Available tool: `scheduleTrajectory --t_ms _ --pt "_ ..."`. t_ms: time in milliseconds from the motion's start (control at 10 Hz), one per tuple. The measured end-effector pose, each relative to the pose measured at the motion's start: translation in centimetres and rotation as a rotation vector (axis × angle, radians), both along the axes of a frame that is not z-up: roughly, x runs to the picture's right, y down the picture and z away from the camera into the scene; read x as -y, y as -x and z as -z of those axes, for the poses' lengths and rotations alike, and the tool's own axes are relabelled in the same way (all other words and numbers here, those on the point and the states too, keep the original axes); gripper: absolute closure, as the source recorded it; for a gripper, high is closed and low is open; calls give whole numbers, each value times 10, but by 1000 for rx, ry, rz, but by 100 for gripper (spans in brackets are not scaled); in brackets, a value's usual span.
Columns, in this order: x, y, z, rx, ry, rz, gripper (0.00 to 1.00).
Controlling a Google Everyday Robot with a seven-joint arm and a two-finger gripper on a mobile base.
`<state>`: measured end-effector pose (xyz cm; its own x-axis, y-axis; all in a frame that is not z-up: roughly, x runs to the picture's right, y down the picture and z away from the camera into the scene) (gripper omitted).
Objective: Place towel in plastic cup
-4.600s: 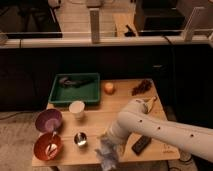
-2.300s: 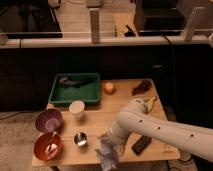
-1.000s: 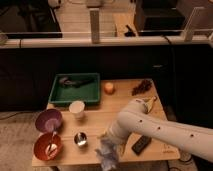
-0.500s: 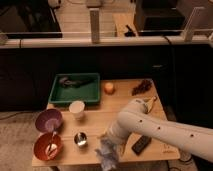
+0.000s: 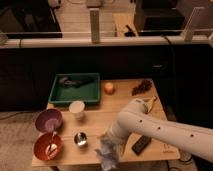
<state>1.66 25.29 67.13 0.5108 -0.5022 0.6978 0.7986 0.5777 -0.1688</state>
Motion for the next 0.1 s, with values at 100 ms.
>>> scheduleTrajectory --t_ms 100 --pt "0 0 0 0 0 0 20"
